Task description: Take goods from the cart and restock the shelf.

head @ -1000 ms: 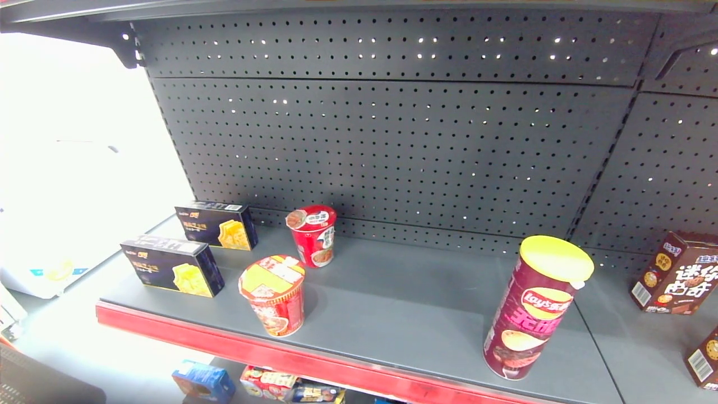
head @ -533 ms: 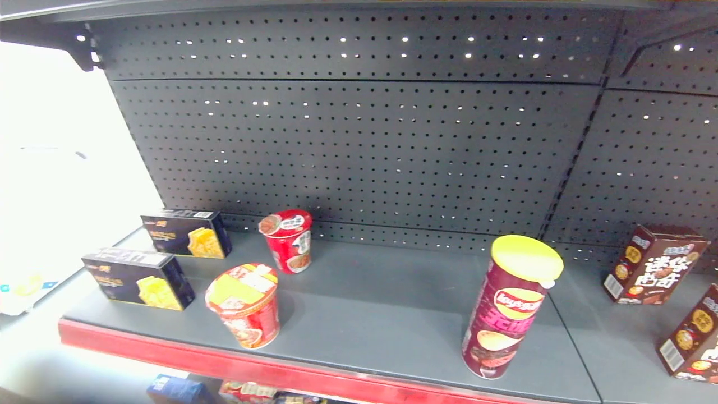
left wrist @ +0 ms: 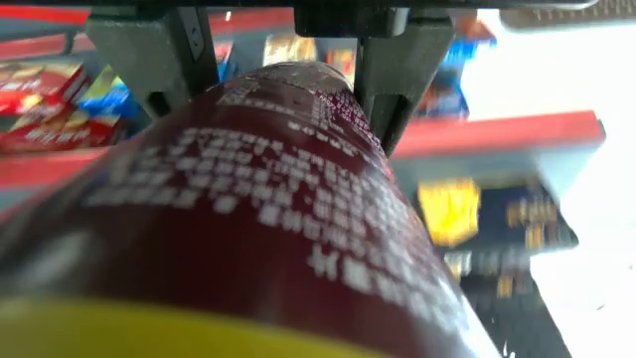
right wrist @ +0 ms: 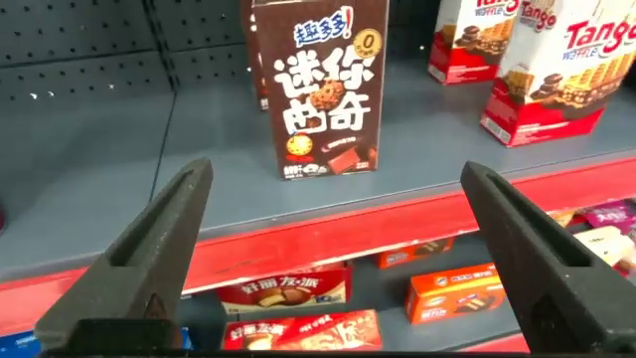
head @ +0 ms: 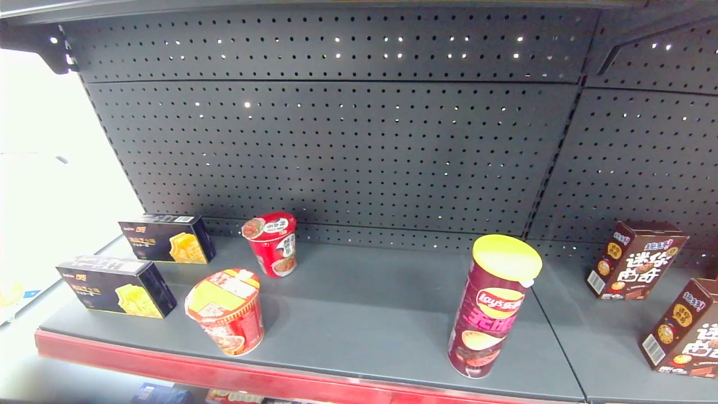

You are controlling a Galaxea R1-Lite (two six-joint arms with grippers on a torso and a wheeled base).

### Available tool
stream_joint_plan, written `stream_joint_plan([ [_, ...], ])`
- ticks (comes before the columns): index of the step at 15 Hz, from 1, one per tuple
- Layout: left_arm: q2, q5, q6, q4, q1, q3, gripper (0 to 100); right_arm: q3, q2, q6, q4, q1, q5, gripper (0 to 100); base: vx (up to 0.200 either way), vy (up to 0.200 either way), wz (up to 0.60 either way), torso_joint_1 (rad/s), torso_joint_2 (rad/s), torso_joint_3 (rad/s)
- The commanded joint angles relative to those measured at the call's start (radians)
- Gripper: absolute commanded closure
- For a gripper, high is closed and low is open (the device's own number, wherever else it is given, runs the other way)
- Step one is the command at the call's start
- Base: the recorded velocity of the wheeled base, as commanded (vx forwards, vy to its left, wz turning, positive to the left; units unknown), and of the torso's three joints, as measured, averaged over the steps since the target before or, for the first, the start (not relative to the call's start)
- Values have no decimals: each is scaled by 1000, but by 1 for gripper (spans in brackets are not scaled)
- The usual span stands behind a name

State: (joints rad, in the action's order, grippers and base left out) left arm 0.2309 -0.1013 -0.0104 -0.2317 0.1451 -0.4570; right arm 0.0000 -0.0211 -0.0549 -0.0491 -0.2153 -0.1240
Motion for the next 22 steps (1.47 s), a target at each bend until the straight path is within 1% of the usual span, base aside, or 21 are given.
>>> stream_joint_plan([
  [1, 160, -72, 3, 0, 2, -140, 100, 0, -5, -8, 3, 1, 18, 0, 0, 0, 0, 0, 0, 0],
  [2, 206, -132, 10, 8, 2, -149, 100, 0, -5, 4, 40, 1, 61, 0, 0, 0, 0, 0, 0, 0],
  [3, 232, -164, 18, 9, 2, -149, 100, -2, -7, 36, 66, 1, 76, 0, 0, 0, 0, 0, 0, 0],
  [5, 280, -229, 23, 12, 2, -149, 100, -2, -7, 53, 60, 1, 83, 0, 0, 0, 0, 0, 0, 0],
  [6, 324, -268, 50, 29, 2, -149, 100, -2, -7, 53, 60, 1, 84, 0, 0, 0, 0, 0, 0, 0],
  [7, 352, -287, 67, 48, 2, -149, 100, -2, -5, 53, 60, 1, 84, 0, 0, 0, 0, 0, 0, 0],
  [8, 406, -324, 95, 89, 5, -149, 100, -2, -5, 53, 60, 1, 84, 0, 0, 0, 0, 0, 0, 0],
  [9, 450, -348, 98, 118, 25, -149, 100, -2, -5, 53, 60, 1, 84, 0, 0, 0, 0, 0, 0, 0],
  [11, 533, -347, 98, 176, 83, -149, 100, -2, -5, 53, 60, 1, 84, 0, 0, 0, 0, 0, 0, 0],
  [13, 585, -347, 95, 230, 100, -149, 100, -2, -7, 53, 60, 1, 84, 0, 0, 0, 0, 0, 0, 0],
  [14, 656, -347, 93, 295, 111, -152, 100, -2, -7, 55, 60, 1, 84, 0, 0, 0, 0, 0, 0, 0],
  [15, 691, -348, 93, 333, 114, -152, 100, -2, -7, 55, 60, 1, 84, 0, 0, 0, 0, 0, 0, 0],
  [17, 809, -342, 92, 443, 163, -155, 100, -2, -7, 55, 60, 1, 84, 0, 0, 0, 0, 0, 0, 0],
  [18, 843, -337, 89, 477, 179, -155, 100, -2, -7, 55, 60, 1, 84, 0, 0, 0, 0, 0, 0, 0],
  [19, 904, -331, 87, 542, 202, -158, 100, -2, -7, 56, 60, 1, 84, 0, 0, 0, 0, 0, 0, 0],
  [20, 952, -325, 86, 585, 215, -166, 100, -2, -7, 56, 60, 1, 84, 0, 0, 0, 0, 0, 0, 0],
  [21, 993, -321, 86, 615, 217, -180, 100, -2, -7, 56, 60, 1, 84, 0, 0, 0, 0, 0, 0, 0],
  [22, 1006, -321, 86, 626, 218, -186, 100, -2, -7, 56, 60, 1, 84, 0, 0, 0, -600, 12, 2, 2],
])
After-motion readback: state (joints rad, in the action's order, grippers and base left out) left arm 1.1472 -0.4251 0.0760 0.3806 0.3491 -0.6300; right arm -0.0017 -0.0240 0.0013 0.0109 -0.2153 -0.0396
